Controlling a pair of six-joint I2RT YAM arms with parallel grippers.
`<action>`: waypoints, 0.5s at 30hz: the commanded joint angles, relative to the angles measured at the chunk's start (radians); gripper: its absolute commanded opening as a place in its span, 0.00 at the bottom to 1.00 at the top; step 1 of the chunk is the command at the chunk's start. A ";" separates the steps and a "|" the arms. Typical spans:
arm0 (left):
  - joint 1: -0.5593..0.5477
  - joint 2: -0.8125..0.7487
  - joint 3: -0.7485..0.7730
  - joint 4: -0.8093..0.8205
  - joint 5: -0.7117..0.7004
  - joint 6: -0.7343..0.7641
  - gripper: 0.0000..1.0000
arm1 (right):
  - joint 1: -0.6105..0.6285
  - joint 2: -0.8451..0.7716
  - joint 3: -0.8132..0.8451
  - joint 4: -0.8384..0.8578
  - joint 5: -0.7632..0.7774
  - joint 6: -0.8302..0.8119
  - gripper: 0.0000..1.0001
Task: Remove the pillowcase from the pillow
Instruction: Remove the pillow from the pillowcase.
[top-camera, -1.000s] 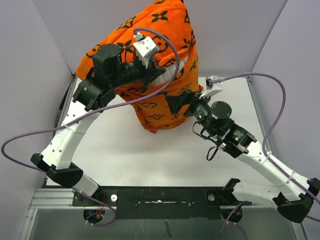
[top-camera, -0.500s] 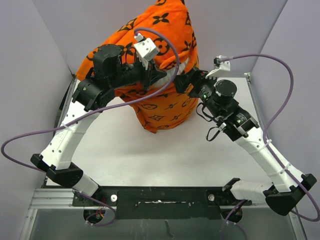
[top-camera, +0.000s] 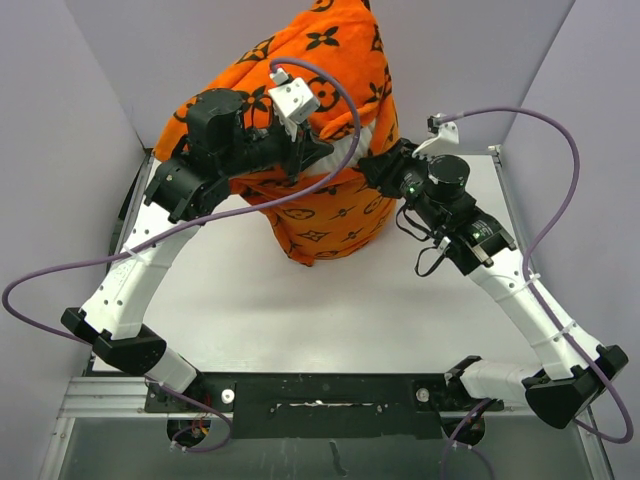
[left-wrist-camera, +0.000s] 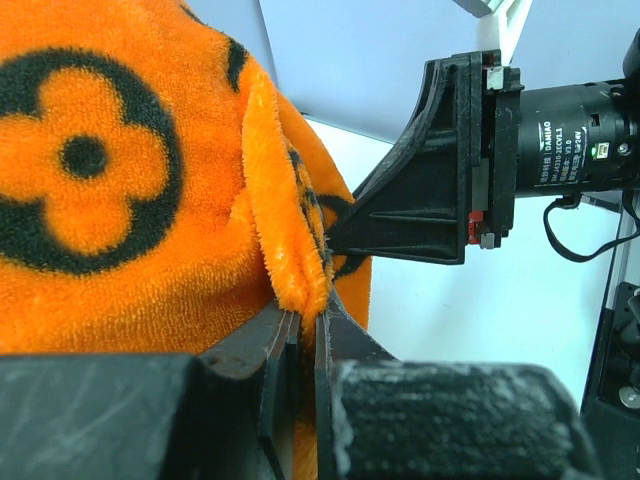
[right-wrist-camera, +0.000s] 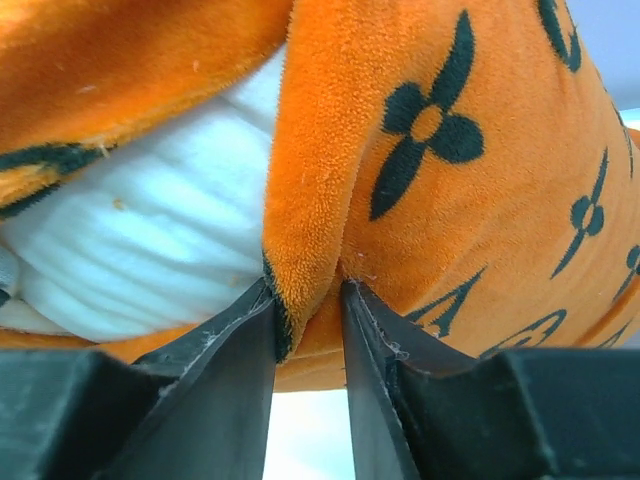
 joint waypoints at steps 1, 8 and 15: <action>-0.013 -0.080 0.024 0.098 0.037 0.033 0.00 | -0.025 -0.030 -0.010 -0.042 0.019 -0.004 0.28; -0.015 -0.099 0.041 0.117 0.000 0.123 0.00 | -0.040 -0.059 -0.082 -0.142 0.125 -0.017 0.13; -0.013 -0.142 0.015 0.204 -0.075 0.265 0.00 | -0.070 -0.090 -0.228 -0.220 0.195 0.021 0.03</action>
